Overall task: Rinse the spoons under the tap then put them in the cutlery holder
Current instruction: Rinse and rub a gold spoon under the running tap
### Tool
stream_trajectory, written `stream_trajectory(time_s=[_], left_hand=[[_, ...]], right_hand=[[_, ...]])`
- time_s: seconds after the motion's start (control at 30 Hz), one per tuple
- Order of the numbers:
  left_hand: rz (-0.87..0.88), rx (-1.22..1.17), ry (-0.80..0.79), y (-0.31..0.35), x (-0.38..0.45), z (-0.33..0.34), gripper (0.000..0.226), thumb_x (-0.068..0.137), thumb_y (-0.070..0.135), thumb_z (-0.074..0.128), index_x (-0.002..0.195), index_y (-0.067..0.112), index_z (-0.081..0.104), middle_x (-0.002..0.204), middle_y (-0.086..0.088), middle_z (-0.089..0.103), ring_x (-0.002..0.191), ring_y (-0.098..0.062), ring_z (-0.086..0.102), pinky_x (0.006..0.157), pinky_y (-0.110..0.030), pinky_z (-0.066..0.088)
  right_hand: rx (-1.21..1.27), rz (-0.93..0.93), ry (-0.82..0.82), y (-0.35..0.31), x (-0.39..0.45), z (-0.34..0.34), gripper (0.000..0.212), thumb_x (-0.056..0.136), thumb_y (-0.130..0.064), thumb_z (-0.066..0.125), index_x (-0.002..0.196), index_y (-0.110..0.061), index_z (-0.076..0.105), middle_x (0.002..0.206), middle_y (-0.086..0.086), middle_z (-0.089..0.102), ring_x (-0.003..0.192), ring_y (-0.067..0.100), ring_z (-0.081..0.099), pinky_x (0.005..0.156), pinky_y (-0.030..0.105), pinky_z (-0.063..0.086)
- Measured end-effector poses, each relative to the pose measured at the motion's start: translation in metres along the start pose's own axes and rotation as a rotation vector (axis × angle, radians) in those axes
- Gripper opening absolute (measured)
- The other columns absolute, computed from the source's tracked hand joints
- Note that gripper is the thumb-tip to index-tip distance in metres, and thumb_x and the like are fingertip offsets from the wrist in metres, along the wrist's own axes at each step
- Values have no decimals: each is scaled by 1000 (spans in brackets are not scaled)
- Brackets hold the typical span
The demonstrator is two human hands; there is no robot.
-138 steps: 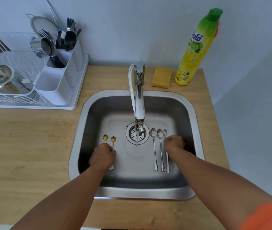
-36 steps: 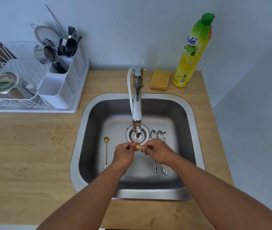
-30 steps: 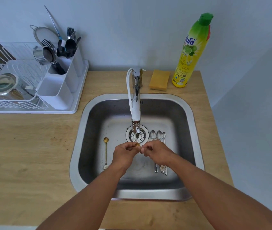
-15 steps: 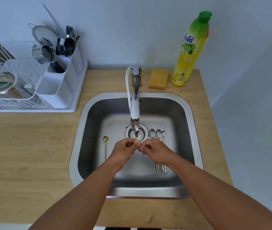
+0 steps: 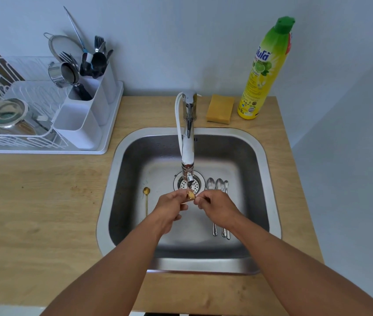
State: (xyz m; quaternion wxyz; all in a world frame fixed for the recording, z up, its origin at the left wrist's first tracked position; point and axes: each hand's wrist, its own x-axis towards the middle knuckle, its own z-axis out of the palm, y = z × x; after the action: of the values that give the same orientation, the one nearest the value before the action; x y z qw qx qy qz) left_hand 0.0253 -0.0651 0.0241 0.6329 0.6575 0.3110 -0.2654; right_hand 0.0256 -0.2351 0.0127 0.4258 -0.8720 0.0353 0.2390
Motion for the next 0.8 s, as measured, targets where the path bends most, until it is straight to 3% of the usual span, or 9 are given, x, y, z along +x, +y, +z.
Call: stream_trajectory(time_s=[0.13,0.2,0.27,0.4,0.47,0.57,0.67,0.8], left_hand=[[260,31,36,-16,-2,1,20,98,17,69,113,29,77,95,17,80,80,12,67,74,-10,51],[362,88,94,-20,-5,2,27,94,14,74,120,21,76,105,13,78,93,9,69,87,-9,51],[427,135,161,-23,-8,2,27,89,16,79,116,20,78,101,14,78,93,8,70,86,-8,52],[427,72,162,-23,-11,0,23,84,17,83,107,19,81,93,10,80,89,-2,74,87,-20,58],[406,30,121,-22,-9,-1,22,86,15,81,107,21,80,91,13,80,89,1,74,85,-16,58],[363,70,38,-19,-6,-2,31,94,16,74,123,25,74,99,18,77,89,8,69,75,-4,50],[369,179,-42,-18,-4,-4,37,97,17,69,133,28,68,102,7,73,90,-4,64,74,-5,48],[500,289,76,-15,-5,-5,32,91,16,77,123,20,75,101,10,77,93,1,70,83,-9,51]], right_hand=[[51,-7,9,2,-1,4,20,98,-34,61,84,-28,73,82,-8,73,80,18,69,79,43,57],[86,-11,-1,3,-1,6,20,99,-33,60,85,-29,74,82,-7,73,79,19,69,77,40,57],[114,-16,-4,4,-2,8,21,100,-31,60,84,-30,74,82,-8,73,71,10,65,72,35,56],[139,-29,-14,7,-4,8,22,101,-29,61,83,-33,74,81,-10,74,67,-1,61,67,23,49],[129,-38,-20,5,-5,7,22,101,-30,61,84,-33,74,81,-11,73,67,-2,60,67,21,48],[112,-60,-27,3,-3,4,23,100,-29,61,82,-31,74,81,-11,73,70,6,64,69,27,53],[109,-69,-28,2,-2,2,27,100,-29,60,76,-30,72,78,-11,72,70,10,64,73,34,55],[128,-50,-39,3,-2,3,23,101,-31,60,84,-29,76,82,-12,75,83,14,71,80,34,57]])
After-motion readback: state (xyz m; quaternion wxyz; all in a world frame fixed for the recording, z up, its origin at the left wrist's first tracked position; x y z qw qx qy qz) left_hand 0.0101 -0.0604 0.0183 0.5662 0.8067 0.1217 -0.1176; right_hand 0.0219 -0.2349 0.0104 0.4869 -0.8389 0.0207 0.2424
